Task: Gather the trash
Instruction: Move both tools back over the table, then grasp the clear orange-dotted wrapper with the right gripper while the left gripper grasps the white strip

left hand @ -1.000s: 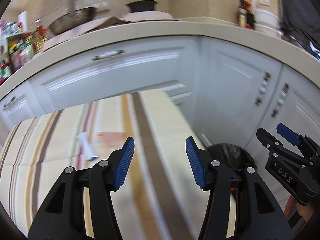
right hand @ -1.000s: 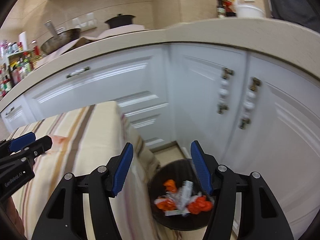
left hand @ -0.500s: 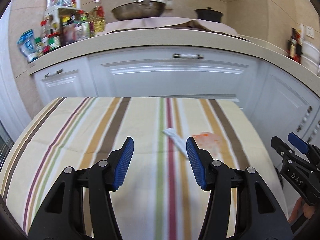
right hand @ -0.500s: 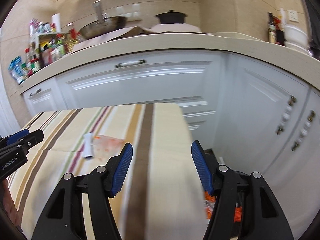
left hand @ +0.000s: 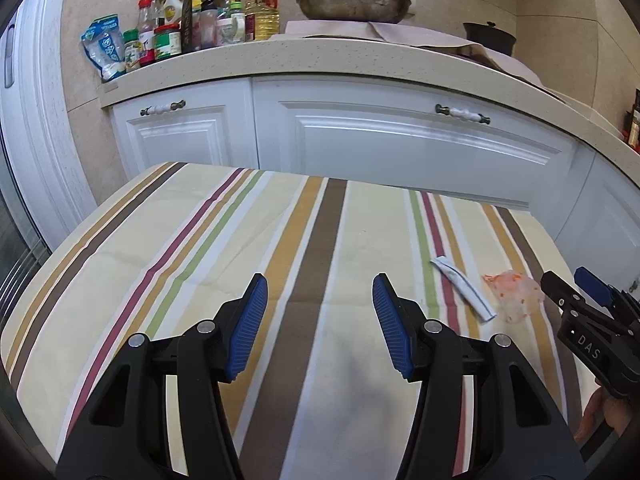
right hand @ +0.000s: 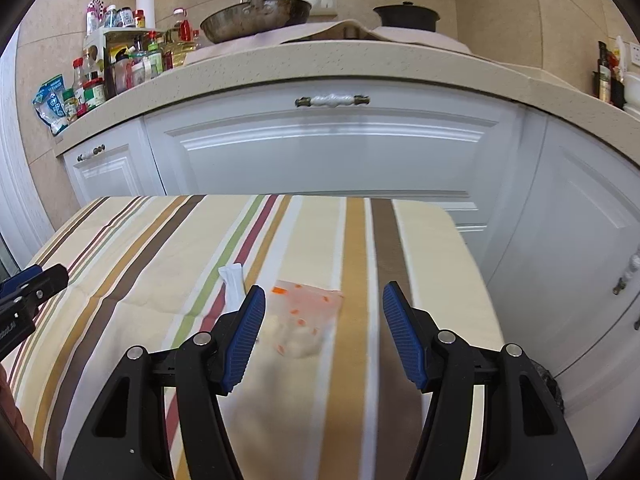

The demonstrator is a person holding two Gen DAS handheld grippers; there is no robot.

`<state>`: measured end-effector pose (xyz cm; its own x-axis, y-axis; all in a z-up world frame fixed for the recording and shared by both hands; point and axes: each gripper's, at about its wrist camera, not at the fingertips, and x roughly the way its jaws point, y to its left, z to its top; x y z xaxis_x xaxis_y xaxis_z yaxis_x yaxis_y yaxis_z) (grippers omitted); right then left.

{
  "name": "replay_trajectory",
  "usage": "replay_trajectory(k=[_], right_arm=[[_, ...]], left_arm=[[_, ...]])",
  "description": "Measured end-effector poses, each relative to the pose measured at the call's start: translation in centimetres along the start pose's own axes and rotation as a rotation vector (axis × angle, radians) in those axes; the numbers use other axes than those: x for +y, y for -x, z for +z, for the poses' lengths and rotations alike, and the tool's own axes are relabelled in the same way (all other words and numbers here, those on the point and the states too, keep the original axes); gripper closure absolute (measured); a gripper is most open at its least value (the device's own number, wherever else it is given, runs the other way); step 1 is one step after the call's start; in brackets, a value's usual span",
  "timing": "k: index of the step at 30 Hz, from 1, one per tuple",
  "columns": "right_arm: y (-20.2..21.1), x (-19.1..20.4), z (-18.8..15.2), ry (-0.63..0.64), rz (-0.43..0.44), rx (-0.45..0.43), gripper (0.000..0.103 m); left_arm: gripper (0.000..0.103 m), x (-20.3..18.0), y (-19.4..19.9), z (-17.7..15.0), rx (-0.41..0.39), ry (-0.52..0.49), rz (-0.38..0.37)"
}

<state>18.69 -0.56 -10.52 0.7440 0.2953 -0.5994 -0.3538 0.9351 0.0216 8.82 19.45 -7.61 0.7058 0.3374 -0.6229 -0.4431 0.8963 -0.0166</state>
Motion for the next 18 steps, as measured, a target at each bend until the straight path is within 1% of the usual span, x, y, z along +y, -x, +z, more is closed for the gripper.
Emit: replay_trajectory(k=[7, 14, 17, 18], right_arm=[[-2.0, 1.3, 0.4, 0.012, -0.002, 0.039, 0.043], [-3.5, 1.4, 0.6, 0.001, 0.003, 0.087, 0.043], [-3.9, 1.2, 0.5, -0.006, 0.017, 0.104, 0.05], [-4.0, 1.2, 0.4, -0.007, 0.024, 0.111, 0.055]], left_arm=[[0.05, 1.3, -1.3, 0.0, 0.021, 0.026, 0.012], [0.05, 1.4, -2.1, 0.0, 0.031, 0.029, 0.006], [0.05, 1.2, -2.3, -0.1, 0.037, 0.027, -0.001], [0.05, 1.1, -2.4, -0.2, 0.038, 0.026, -0.002]])
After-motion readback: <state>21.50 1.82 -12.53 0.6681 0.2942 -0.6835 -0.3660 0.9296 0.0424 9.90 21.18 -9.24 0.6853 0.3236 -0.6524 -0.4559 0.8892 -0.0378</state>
